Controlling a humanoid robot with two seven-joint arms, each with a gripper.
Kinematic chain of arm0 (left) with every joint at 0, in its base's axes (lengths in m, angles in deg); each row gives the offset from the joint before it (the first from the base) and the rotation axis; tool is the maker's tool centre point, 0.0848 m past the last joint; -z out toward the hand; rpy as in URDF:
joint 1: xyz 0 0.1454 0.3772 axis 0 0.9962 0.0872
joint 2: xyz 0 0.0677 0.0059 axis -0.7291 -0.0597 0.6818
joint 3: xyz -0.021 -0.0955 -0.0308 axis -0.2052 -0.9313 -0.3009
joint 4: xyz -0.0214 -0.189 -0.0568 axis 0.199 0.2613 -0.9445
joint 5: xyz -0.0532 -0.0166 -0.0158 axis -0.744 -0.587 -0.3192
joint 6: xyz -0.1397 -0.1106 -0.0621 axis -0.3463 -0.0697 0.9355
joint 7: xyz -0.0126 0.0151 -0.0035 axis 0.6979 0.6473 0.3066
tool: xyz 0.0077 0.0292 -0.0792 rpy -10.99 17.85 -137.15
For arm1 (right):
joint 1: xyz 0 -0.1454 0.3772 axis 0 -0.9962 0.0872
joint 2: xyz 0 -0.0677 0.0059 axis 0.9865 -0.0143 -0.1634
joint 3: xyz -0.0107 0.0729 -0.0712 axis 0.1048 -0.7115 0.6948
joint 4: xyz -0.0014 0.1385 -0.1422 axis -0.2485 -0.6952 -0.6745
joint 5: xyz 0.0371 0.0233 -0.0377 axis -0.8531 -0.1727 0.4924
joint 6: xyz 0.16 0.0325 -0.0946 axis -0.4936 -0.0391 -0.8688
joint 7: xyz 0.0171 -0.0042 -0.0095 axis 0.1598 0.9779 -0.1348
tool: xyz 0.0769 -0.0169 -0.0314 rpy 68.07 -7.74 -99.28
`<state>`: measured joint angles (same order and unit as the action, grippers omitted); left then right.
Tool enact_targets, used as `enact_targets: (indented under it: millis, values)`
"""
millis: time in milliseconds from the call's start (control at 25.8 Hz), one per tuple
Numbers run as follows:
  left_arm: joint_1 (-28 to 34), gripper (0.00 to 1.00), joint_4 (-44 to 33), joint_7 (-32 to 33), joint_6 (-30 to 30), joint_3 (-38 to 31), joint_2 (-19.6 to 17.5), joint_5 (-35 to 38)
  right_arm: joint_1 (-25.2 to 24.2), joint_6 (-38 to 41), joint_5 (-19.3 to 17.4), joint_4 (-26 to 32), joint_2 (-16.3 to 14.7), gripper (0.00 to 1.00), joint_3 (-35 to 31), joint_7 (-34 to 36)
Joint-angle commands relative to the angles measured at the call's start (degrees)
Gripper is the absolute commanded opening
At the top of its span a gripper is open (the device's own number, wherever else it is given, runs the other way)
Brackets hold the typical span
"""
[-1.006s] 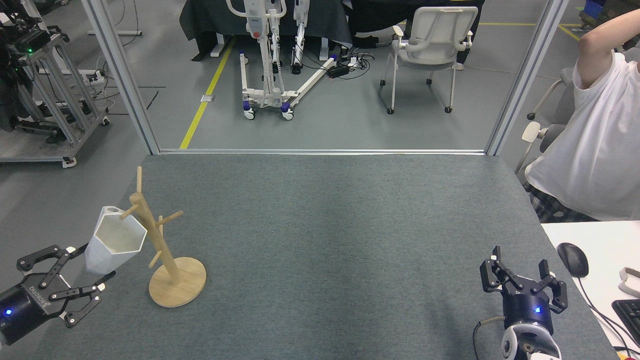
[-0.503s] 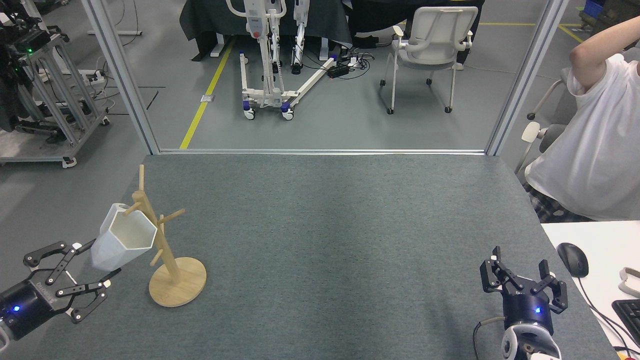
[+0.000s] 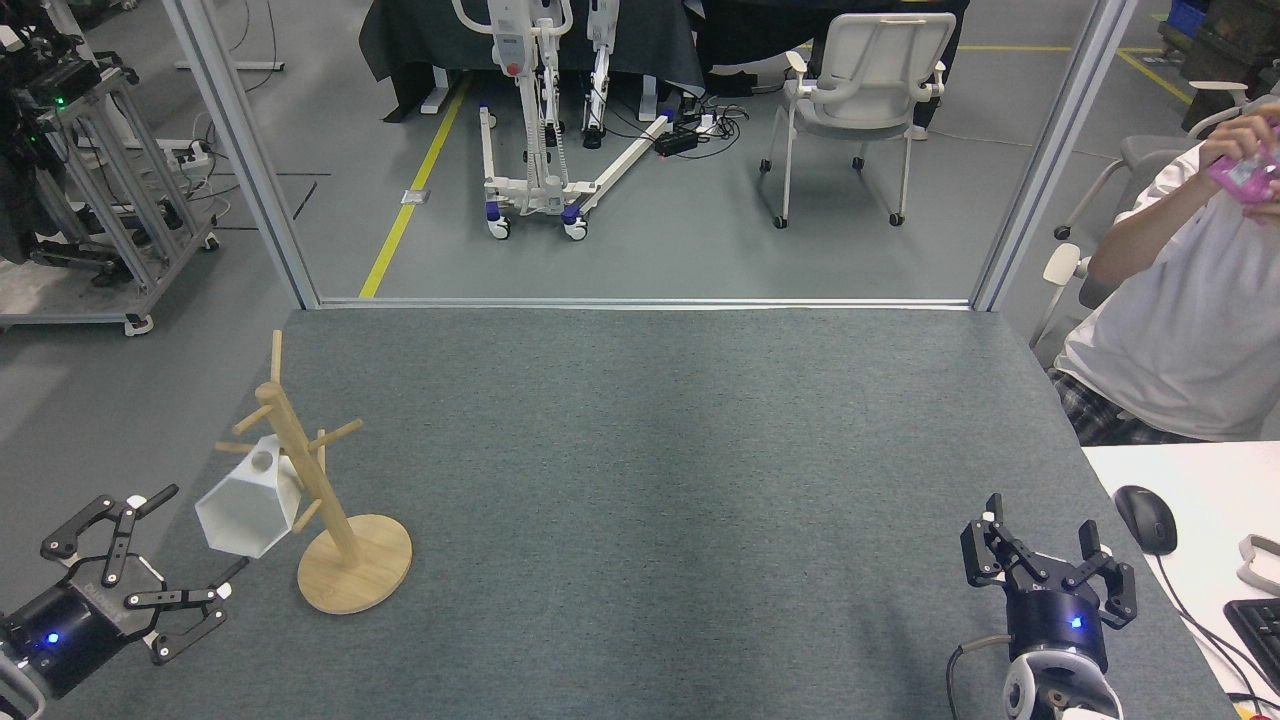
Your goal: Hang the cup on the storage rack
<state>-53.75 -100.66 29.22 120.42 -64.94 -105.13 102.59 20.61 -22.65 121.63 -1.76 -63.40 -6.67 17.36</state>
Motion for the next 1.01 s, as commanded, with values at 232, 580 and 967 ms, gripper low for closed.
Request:
enact_targets:
  millis: [232, 580, 967]
  values:
    - [4.1, 0.99, 0.2, -0.4, 2.1, -7.2, 3.4, -15.7, 0.0, 0.0, 0.0, 0.0, -0.2, 0.99, 0.0, 0.0]
    - [21.1, 0.99, -24.4, -2.1, 5.5, -9.9, 10.9, -24.5, 0.8, 0.4, 0.1, 0.4, -0.5, 0.99, 0.6, 0.0]
    - [18.9, 0.99, -35.3, 10.6, 7.6, 3.9, 23.7, -24.1, 4.0, 10.9, 0.4, 7.7, 2.6, 0.99, 1.3, -0.5]
